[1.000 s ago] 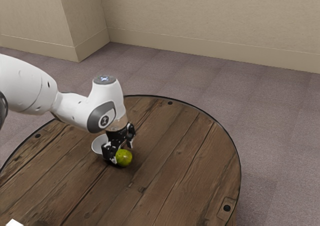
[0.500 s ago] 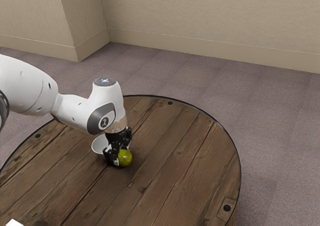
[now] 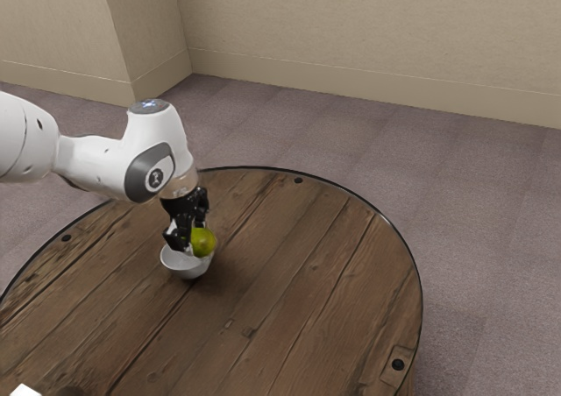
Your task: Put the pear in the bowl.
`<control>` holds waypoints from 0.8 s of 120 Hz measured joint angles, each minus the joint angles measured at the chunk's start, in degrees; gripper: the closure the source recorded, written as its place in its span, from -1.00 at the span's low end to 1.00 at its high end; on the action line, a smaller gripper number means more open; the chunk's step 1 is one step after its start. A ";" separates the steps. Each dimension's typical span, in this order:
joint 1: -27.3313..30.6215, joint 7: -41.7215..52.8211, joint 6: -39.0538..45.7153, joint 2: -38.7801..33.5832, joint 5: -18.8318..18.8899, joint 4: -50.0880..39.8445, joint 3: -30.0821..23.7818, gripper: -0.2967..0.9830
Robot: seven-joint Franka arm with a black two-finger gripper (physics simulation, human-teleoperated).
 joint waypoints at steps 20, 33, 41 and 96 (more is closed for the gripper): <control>5.59 -0.43 -0.41 -0.27 0.01 0.08 -0.21 0.06; 6.11 -0.64 -0.46 1.11 -0.01 0.53 -0.22 0.05; 6.10 -0.75 -0.43 1.65 0.02 0.88 -0.23 -0.04; 6.29 10.60 -10.37 -8.68 1.35 7.44 -1.57 -0.45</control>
